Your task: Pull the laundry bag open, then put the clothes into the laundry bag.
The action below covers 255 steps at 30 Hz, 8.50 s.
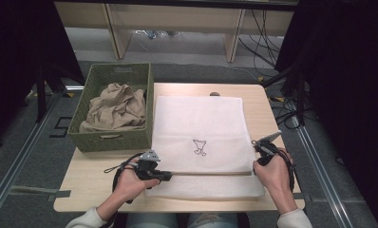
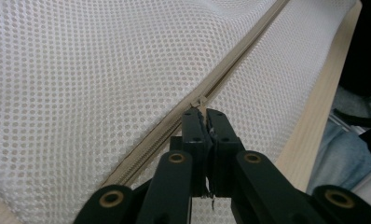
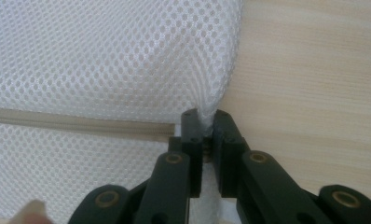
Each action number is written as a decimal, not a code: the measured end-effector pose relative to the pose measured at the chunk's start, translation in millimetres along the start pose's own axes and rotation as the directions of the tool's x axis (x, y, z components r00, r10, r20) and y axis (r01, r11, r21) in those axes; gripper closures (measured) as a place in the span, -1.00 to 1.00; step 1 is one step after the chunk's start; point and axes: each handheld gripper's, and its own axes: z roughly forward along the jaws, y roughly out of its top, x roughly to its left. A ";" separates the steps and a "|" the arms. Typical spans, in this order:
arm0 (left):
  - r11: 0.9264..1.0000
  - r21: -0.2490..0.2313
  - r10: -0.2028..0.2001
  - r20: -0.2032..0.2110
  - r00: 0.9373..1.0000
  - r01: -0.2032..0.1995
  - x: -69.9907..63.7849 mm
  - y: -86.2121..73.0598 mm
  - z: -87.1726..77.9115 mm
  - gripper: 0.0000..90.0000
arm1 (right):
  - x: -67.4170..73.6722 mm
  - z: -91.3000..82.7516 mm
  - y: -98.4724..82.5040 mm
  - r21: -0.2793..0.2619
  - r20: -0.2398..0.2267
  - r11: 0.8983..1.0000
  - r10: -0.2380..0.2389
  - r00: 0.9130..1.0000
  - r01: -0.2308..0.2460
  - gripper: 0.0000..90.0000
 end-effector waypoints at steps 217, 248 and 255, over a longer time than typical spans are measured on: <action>0.988 -0.138 0.044 -0.193 0.980 -0.072 11.8 -5.5 -38.1 -0.12 | 117.8 46.5 19.7 -0.120 -0.159 0.792 -0.611 0.776 0.599 0.00; 0.988 -0.140 0.031 -0.195 0.980 -0.059 12.3 -6.8 -35.4 -0.11 | 119.4 49.0 23.5 -0.081 -0.074 0.731 -0.683 0.727 0.678 0.78; 0.987 -0.151 0.030 -0.196 0.980 -0.060 12.9 -6.0 -38.0 -0.11 | 121.0 45.5 21.7 -0.082 -0.047 0.726 -0.687 0.725 0.683 0.93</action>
